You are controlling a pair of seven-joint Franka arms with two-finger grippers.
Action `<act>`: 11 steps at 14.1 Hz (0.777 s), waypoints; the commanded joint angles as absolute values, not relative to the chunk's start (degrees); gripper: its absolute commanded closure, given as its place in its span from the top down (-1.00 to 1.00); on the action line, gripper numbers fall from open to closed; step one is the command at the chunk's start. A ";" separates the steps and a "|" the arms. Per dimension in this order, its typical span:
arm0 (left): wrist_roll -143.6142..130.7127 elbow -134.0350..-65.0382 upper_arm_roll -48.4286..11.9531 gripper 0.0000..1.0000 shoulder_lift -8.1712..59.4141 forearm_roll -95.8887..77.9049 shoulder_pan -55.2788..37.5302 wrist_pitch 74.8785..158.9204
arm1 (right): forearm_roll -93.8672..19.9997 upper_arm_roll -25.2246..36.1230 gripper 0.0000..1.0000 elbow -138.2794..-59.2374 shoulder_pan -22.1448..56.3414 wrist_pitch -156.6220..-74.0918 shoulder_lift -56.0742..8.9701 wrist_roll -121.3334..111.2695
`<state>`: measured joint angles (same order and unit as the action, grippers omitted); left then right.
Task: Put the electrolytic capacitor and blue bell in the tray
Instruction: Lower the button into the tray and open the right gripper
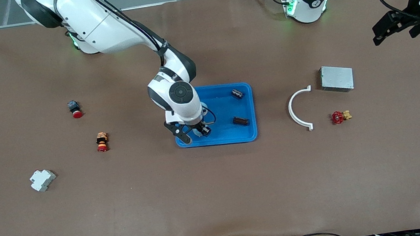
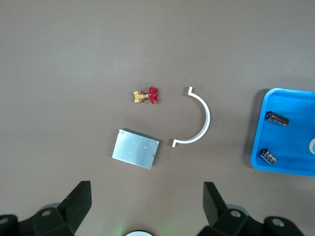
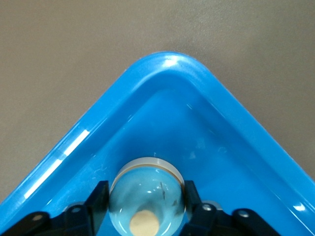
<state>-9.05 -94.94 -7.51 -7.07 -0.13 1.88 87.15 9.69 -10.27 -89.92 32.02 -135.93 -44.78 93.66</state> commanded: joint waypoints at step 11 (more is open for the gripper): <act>-9.14 -96.59 -9.58 1.00 -9.05 0.09 2.28 87.54 | 11.69 -9.14 1.00 -89.21 33.05 -135.10 -44.56 95.54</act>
<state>-9.07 -95.75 -9.07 -8.11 -0.13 1.76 87.17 10.42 -9.81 -89.54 32.13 -136.36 -45.29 93.94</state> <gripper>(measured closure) 0.000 0.000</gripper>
